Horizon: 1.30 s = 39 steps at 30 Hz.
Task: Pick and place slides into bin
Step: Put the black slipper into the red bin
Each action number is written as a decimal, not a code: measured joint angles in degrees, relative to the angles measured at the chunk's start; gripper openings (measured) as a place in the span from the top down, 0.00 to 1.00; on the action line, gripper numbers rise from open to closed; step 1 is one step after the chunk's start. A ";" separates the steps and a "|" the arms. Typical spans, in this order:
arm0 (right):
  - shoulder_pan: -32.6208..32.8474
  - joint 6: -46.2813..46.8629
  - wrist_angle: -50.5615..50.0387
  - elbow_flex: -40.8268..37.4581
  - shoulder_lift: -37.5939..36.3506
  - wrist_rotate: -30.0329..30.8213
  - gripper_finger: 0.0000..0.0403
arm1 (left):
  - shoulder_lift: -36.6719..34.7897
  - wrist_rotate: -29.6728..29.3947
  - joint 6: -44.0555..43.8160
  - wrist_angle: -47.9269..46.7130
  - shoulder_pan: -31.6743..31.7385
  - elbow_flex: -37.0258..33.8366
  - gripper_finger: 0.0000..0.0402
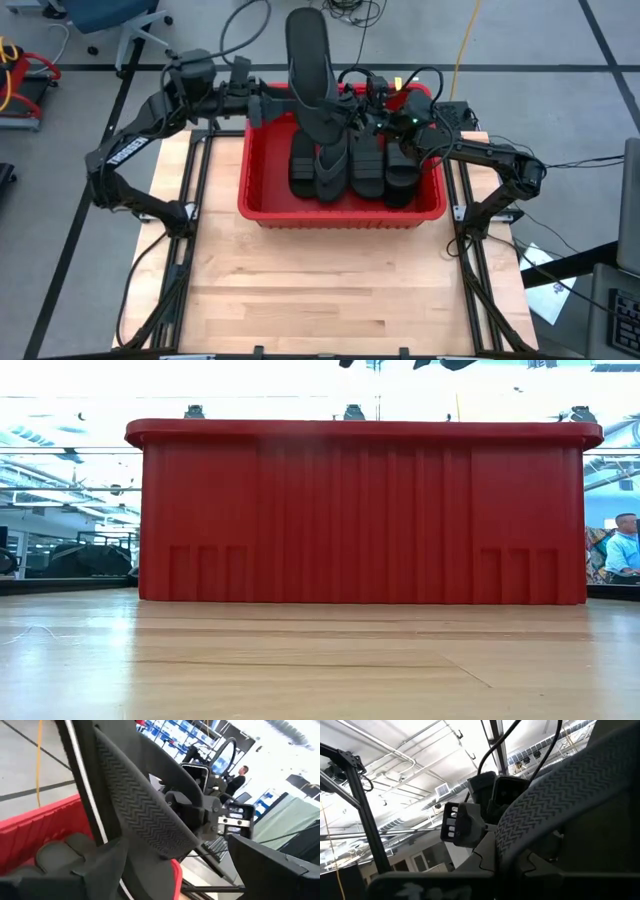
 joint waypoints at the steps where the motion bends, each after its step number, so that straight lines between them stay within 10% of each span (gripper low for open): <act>1: 0.03 0.00 -0.06 0.00 0.00 0.00 1.00 | 0.34 0.05 0.23 0.41 0.15 -0.01 0.13; 15: 0.03 -0.24 -2.60 -0.02 0.02 -1.68 1.00 | 3.03 1.85 4.22 2.88 0.47 0.01 0.20; 26: 0.03 -0.28 -3.24 -0.02 0.04 -2.92 1.00 | 3.03 1.16 7.51 0.34 0.45 0.03 0.96; 39: 0.03 -2.49 -4.92 -0.07 0.07 -2.97 0.99 | 2.38 2.03 10.44 -1.63 -0.49 0.03 1.00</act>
